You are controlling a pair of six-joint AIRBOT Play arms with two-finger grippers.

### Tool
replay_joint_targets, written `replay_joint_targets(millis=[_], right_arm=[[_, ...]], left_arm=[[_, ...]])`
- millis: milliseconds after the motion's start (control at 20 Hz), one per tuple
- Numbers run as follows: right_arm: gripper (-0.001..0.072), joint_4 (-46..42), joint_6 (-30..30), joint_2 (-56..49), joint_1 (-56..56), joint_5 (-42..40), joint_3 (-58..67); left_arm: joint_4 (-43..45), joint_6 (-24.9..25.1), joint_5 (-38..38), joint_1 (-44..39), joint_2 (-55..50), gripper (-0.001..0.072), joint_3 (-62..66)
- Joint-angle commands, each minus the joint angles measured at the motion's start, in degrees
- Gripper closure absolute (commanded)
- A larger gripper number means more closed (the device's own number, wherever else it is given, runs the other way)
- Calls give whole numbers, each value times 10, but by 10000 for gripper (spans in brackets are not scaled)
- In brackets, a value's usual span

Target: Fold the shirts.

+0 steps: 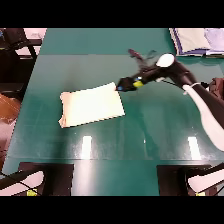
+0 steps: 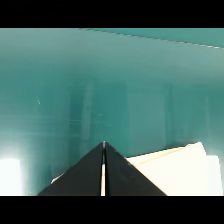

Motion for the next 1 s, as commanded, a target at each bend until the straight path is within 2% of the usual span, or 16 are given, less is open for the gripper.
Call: replay_joint_targets(millis=[0, 200, 500, 600, 700, 750, 850, 950], right_arm=[[128, -6, 18, -7, -77, 3, -72], [129, 68, 17, -77, -46, 9, -54], [143, 116, 18, -184, 65, 24, 71], [330, 118, 18, -198, 89, 10, 111], [596, 103, 17, -198, 97, -13, 148], [686, 94, 17, -198, 95, -17, 170], [697, 78, 34, -197, 73, -10, 214], [697, 19, 73, -178, 33, -6, 239]], left_arm=[[-8, 0, -1, 1, 0, 682, 1], [-8, 0, 0, 1, 0, 682, 1], [-12, 0, -3, 1, 0, 682, 1], [-31, 21, -11, -1, 0, 683, 1], [-21, 30, -16, -23, 0, 683, 0], [-17, 30, -14, -41, 0, 683, 1], [-17, 30, -13, -77, 0, 683, 1], [-16, 30, -13, -112, 0, 683, 1]])
